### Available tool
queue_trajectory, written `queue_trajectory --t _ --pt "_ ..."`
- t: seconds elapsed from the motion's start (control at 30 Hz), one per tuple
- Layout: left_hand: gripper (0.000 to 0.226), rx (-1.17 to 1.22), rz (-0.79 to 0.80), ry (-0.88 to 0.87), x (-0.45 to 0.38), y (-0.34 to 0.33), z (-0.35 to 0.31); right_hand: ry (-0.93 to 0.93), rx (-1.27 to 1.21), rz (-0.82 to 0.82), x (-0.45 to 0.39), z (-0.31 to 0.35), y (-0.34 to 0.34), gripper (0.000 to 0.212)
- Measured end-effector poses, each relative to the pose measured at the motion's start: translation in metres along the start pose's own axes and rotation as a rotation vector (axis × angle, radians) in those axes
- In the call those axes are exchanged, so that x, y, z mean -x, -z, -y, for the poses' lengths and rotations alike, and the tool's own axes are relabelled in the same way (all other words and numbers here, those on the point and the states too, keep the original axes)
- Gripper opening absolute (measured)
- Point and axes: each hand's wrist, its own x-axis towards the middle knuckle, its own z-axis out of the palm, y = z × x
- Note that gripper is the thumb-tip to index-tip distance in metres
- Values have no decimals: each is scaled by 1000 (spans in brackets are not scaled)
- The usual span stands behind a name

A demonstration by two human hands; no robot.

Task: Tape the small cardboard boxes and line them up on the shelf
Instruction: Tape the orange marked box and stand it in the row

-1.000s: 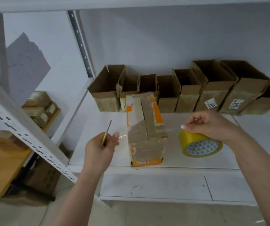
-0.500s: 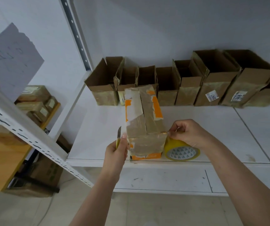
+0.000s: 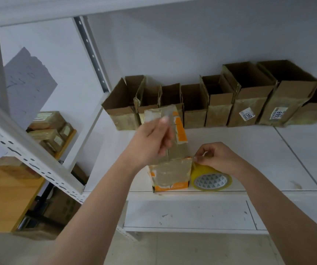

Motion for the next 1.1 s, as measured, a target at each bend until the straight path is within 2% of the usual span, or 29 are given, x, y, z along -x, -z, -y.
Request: queue_trajectory --t 0.1,0.17,0.27,0.37,0.47,0.6,0.7,0.83,1.0,1.1 --pt "47 -57 202 75 -20 -26 -4 -4 -50 36 2 -1 6 14" --pt "49 -95 176 121 -26 -34 8 -19 -110 101 5 -5 13 8" --pt "49 -98 97 82 -27 -34 24 -15 -140 211 11 -13 20 9" --pt "44 -139 69 20 -26 -35 30 -12 -100 170 11 -14 22 12" --pt "37 -171 64 0 -24 -35 31 -24 94 105 7 -16 28 12" --pt "38 -226 125 6 -22 -34 25 -35 121 134 11 -21 28 13" --pt "40 -431 286 9 -20 -30 9 14 67 86 15 -22 29 15" --pt "36 -939 543 5 -19 -40 -25 7 11 59 27 -24 33 20" --pt "38 -1422 529 103 -32 -72 -38 36 90 -56 40 -16 34 19" --pt "34 -1540 481 150 -35 -85 -37 68 137 -94 47 -11 33 21"
